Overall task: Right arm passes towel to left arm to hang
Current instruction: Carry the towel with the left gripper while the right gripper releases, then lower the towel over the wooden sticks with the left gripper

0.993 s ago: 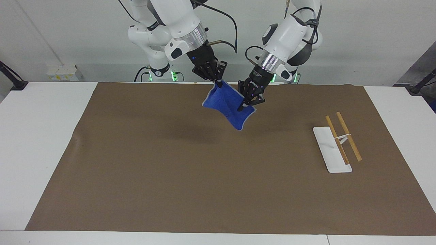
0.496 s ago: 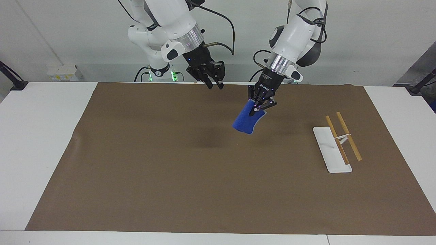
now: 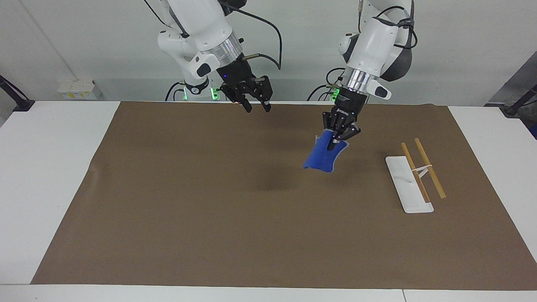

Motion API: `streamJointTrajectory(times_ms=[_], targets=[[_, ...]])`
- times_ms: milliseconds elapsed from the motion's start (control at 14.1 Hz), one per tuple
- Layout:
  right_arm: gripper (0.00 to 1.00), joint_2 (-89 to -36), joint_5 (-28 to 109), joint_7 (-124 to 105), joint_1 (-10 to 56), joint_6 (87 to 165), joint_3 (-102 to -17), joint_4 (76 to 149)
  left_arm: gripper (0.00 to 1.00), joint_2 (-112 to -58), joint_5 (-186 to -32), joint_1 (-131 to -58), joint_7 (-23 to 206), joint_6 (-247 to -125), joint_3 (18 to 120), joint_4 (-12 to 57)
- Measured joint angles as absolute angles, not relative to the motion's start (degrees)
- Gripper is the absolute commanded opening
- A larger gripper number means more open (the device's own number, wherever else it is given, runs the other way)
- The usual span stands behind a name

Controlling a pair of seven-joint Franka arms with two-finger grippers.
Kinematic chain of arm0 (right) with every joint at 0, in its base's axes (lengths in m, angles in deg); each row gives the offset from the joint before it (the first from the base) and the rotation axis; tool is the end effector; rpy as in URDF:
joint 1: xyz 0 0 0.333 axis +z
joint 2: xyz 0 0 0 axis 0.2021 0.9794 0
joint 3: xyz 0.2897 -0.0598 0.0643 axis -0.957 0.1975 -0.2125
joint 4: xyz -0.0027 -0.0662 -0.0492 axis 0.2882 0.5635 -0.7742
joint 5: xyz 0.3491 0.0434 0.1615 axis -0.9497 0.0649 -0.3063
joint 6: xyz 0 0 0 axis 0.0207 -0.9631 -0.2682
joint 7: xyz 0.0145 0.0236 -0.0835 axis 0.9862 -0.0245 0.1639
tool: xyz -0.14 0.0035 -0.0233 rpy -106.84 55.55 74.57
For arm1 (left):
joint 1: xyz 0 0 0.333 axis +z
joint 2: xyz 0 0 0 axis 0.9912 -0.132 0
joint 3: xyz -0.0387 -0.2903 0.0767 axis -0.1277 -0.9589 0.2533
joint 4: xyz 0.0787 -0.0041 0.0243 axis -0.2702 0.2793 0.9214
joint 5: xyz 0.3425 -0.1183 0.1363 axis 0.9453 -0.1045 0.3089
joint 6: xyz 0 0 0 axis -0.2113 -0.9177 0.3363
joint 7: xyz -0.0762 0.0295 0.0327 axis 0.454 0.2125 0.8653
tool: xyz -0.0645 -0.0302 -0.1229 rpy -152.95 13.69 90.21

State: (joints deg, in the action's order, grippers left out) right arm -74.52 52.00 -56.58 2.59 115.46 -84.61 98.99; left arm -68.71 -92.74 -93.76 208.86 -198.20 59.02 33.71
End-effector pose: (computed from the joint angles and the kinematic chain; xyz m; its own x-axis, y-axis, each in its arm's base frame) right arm 0.5398 0.2607 0.5893 0.9456 -0.3224 -0.0425 -0.3101 -0.8548 -0.4162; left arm 0.5287 -0.2446 0.5034 -0.2692 0.8304 -0.4878 0.8094 0.4696 0.3526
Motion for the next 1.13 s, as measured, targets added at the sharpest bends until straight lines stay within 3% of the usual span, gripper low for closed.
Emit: streamJointTrajectory(times_ms=[496, 780, 922, 1134], targets=[[0.66, -74.3, 52.6, -30.9, -5.4, 115.4, -84.1, 99.2, 0.00, -65.6, -85.9, -87.6, 208.3, -196.1, 59.1, 33.3], [0.65, -74.2, 66.4, -23.8, -6.3, 113.4, -84.2, 99.1, 0.00, -65.3, -83.2, -82.4, 208.0, -195.2, 59.1, 33.7], [0.66, -74.3, 75.4, -23.6, -5.9, 108.4, -84.5, 98.9, 0.00, -65.3, -83.0, -78.6, 206.8, -195.2, 59.2, 34.0], [0.68, -74.7, 79.1, -23.6, -6.7, 104.8, -84.1, 98.5, 0.00, -65.1, -83.0, -74.0, 203.9, -195.3, 59.2, 35.2]])
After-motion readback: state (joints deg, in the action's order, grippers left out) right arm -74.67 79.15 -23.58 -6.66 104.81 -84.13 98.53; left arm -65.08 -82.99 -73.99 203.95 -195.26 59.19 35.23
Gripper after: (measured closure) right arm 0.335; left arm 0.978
